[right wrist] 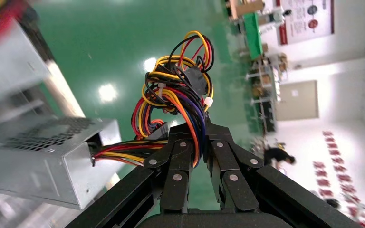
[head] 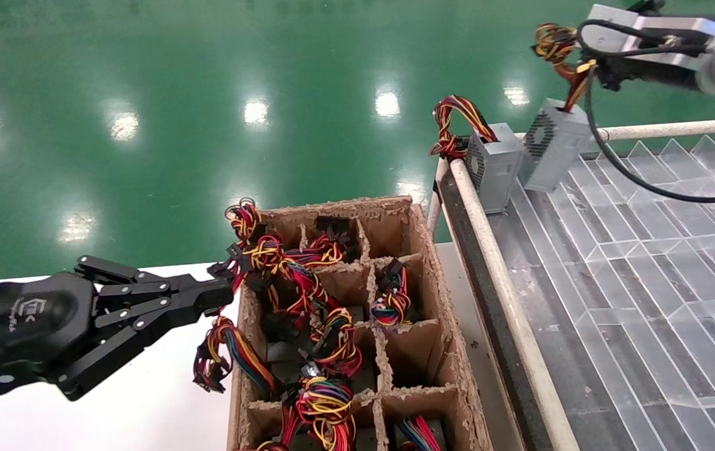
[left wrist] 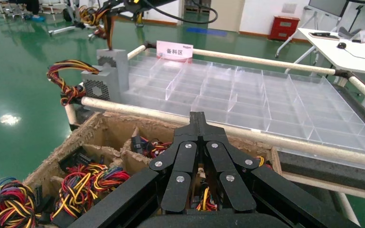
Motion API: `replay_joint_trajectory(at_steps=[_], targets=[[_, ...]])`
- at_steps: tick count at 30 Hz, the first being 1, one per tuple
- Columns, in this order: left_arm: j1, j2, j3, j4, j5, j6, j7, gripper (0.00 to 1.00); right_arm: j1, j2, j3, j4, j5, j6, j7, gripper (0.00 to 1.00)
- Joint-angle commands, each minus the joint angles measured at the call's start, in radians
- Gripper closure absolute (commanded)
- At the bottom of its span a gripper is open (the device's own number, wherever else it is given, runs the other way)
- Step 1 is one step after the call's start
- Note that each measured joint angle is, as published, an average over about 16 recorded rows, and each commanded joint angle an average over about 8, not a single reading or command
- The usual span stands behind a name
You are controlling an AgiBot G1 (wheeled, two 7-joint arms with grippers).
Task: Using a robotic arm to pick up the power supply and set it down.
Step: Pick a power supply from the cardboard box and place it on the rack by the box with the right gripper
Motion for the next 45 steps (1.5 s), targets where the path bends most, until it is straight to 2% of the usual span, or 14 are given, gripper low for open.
replay_joint_trajectory(at_steps=[1, 18, 19, 20, 26, 27, 28, 45], targets=[[0.000, 0.000, 0.000, 0.000, 0.000, 0.000, 0.000, 1.00, -0.003, -0.003, 0.010, -0.002, 0.015, -0.017, -0.007, 1.00], [0.000, 0.000, 0.000, 0.000, 0.000, 0.000, 0.000, 1.00, -0.032, -0.020, 0.041, -0.035, 0.062, -0.092, -0.030, 1.00], [0.000, 0.000, 0.000, 0.000, 0.000, 0.000, 0.000, 1.00, -0.032, -0.020, 0.043, -0.037, 0.064, -0.095, -0.028, 0.95], [0.000, 0.000, 0.000, 0.000, 0.000, 0.000, 0.000, 1.00, -0.032, -0.021, 0.045, -0.039, 0.067, -0.097, -0.024, 0.86], [0.000, 0.000, 0.000, 0.000, 0.000, 0.000, 0.000, 1.00, -0.028, -0.026, 0.052, -0.048, 0.077, -0.107, -0.001, 0.11], [0.000, 0.000, 0.000, 0.000, 0.000, 0.000, 0.000, 1.00, -0.028, -0.028, 0.052, -0.049, 0.078, -0.109, 0.004, 0.03], [0.000, 0.000, 0.000, 0.000, 0.000, 0.000, 0.000, 1.00, -0.027, -0.029, 0.052, -0.051, 0.078, -0.110, 0.008, 0.00], [0.000, 0.000, 0.000, 0.000, 0.000, 0.000, 0.000, 1.00, -0.015, -0.047, 0.006, -0.057, 0.011, -0.153, 0.045, 0.00]])
